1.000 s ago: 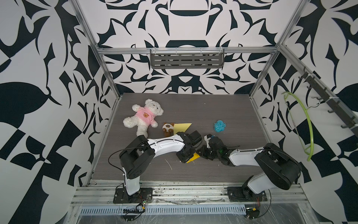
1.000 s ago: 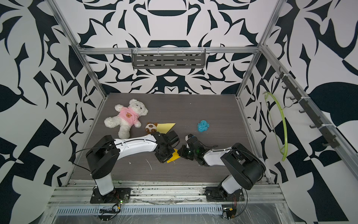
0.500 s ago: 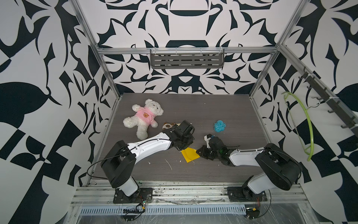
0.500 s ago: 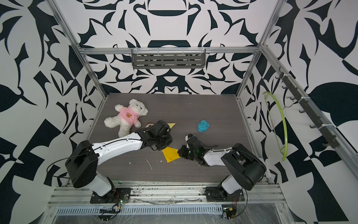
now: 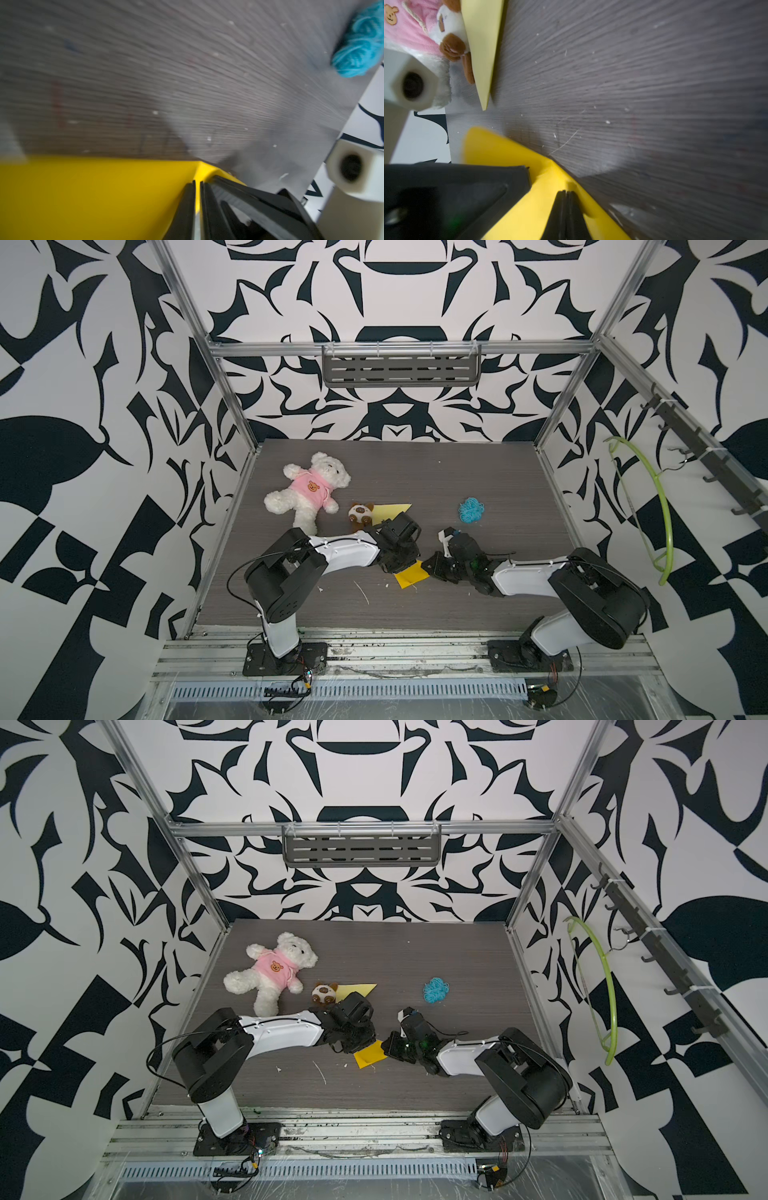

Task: Fold the square paper diagonally
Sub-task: Fold the paper at the center of the board.

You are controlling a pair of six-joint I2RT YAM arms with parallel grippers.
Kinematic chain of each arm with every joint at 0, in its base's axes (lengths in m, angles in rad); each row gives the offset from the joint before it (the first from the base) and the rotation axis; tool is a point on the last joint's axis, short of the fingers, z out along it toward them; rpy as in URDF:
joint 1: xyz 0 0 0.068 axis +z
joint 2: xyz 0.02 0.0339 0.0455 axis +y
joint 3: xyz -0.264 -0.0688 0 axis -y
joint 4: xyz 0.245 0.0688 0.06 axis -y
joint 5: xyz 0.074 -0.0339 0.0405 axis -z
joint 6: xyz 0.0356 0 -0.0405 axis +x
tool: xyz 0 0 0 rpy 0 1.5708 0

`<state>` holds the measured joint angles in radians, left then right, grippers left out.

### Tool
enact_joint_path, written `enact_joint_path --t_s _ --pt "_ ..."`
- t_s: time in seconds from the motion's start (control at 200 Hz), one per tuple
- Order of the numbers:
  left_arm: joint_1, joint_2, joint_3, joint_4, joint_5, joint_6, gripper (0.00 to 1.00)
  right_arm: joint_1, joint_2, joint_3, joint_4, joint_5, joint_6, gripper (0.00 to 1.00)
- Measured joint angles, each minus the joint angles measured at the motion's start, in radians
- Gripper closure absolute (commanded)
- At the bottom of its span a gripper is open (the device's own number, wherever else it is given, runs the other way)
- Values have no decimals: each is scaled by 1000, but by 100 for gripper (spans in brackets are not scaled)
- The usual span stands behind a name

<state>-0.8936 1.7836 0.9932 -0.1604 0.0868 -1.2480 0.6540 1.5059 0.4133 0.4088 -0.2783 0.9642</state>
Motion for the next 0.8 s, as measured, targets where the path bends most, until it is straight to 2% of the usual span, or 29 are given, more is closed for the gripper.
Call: enact_joint_path --t_s 0.8 --pt "91 29 -40 120 -11 52 96 9 -15 0 -24 23 -3 93"
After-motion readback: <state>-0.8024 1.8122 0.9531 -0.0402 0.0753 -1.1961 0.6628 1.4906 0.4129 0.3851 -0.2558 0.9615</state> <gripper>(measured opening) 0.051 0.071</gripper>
